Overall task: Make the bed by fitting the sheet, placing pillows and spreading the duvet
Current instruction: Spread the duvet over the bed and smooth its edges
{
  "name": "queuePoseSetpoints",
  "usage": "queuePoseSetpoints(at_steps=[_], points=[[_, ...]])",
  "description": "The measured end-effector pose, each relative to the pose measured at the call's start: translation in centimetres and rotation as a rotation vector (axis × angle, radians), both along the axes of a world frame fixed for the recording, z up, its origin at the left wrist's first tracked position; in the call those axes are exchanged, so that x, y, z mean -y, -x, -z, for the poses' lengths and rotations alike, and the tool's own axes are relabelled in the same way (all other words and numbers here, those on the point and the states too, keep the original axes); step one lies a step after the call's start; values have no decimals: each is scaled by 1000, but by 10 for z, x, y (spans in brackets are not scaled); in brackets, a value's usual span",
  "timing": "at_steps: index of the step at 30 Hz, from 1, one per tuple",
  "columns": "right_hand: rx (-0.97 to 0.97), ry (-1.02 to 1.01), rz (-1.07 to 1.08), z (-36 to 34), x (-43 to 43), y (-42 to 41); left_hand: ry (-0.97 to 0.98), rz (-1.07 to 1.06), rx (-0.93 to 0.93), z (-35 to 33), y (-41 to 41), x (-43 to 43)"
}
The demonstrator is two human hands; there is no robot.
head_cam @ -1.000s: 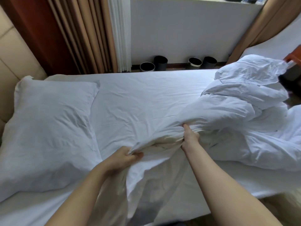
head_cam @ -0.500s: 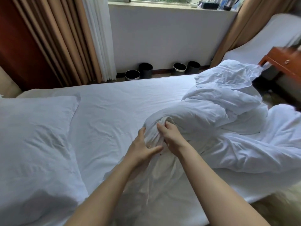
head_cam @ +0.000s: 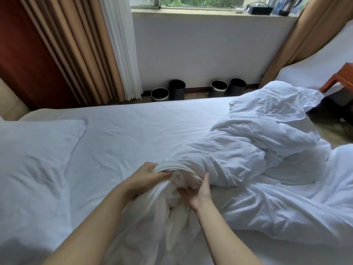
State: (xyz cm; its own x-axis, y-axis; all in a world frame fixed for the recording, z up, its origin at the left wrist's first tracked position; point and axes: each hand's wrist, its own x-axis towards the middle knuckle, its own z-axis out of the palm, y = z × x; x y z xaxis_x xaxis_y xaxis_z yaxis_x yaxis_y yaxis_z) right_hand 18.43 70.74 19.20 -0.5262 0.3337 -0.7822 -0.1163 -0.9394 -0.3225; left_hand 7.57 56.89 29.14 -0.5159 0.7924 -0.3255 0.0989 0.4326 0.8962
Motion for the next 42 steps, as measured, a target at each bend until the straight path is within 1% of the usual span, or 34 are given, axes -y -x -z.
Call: queuePoseSetpoints(at_steps=[5,9,12,14,16,18,19,21,24,26,27,29,31,34,36,38,39,40,42], points=[[6,-7,152,-11,-60,16,-75,-168,48,-28,7,0],[-11,-107,198,-43,-86,31,-99,-291,44,-42,1,-5],[26,-229,170,-55,-106,40,-56,-332,2,-52,4,3],[99,-323,177,-66,-116,42,8,-344,-20,-52,10,13],[154,-445,217,-81,-120,45,59,-367,-52,-50,15,23],[181,-593,211,-95,-120,51,99,-409,-93,-45,20,30],[207,-703,164,-104,-118,54,111,-435,-109,-43,22,33],[208,-913,2,-122,-111,61,139,-494,-126,-41,24,40],[189,-1209,-211,-146,-90,80,286,-492,-183,-30,26,56],[173,-1335,-367,-156,-64,97,369,-502,-234,-21,27,64],[152,-1359,-457,-158,-49,107,363,-528,-265,-19,25,64],[77,-1385,-631,-161,-20,125,207,-589,-298,-22,16,54],[1,-1367,-772,-164,7,138,64,-572,-341,-26,10,43],[-79,-1254,-867,-159,29,146,27,-518,-426,-33,7,37],[-91,-1134,-895,-143,27,146,135,-466,-487,-34,6,28],[-118,-1059,-941,-132,23,140,363,-379,-606,-30,1,9],[-137,-1048,-979,-127,20,137,451,-400,-640,-26,0,-2],[-169,-1035,-1009,-125,16,134,500,-447,-658,-24,1,-12],[-253,-970,-990,-124,2,120,487,-513,-683,-22,5,-24]])
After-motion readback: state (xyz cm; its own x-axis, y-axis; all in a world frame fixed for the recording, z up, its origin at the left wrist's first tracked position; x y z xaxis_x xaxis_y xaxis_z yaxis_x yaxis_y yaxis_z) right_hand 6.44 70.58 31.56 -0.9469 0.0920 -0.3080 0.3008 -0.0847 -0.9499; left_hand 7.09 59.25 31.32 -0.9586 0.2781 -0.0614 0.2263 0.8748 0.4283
